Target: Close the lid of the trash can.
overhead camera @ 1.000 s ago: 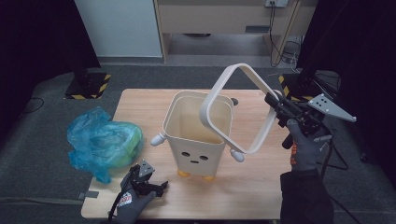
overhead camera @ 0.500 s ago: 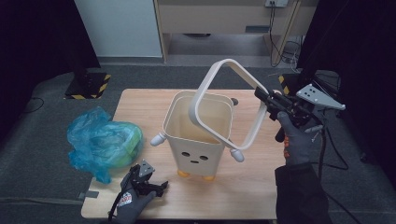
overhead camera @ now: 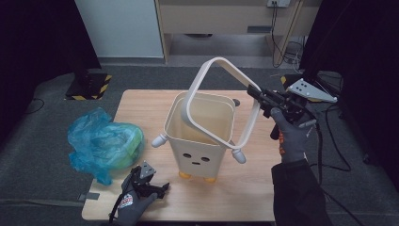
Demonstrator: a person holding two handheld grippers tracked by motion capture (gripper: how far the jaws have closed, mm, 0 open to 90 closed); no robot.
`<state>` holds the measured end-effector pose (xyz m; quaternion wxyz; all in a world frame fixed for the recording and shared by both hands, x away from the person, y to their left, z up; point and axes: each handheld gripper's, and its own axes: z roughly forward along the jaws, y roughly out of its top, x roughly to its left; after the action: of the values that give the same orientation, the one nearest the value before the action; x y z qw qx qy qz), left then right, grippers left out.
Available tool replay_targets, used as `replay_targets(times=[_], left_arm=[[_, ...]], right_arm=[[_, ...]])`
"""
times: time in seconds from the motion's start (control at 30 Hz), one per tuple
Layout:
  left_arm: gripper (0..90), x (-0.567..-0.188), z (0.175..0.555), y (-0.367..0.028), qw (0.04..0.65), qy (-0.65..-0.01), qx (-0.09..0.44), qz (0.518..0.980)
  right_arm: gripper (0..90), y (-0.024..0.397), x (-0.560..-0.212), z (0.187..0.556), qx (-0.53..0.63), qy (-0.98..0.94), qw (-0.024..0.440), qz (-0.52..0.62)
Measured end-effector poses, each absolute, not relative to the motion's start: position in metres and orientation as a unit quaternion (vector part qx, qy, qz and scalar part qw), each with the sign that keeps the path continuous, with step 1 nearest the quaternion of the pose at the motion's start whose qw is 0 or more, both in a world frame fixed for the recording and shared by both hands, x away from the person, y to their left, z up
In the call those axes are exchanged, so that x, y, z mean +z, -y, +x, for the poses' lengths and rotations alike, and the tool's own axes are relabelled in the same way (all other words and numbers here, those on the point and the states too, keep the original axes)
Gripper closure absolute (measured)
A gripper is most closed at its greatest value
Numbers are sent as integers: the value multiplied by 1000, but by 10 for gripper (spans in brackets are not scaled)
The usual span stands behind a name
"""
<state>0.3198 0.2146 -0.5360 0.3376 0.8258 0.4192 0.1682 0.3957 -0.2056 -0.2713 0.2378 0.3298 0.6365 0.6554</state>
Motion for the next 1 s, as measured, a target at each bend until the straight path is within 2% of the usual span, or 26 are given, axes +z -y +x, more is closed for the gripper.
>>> replay_targets(times=[1.0], left_arm=[[0,-536,320,-214,338,-419,168,826]], right_arm=[[759,159,-284,418,613,-684,211,333]])
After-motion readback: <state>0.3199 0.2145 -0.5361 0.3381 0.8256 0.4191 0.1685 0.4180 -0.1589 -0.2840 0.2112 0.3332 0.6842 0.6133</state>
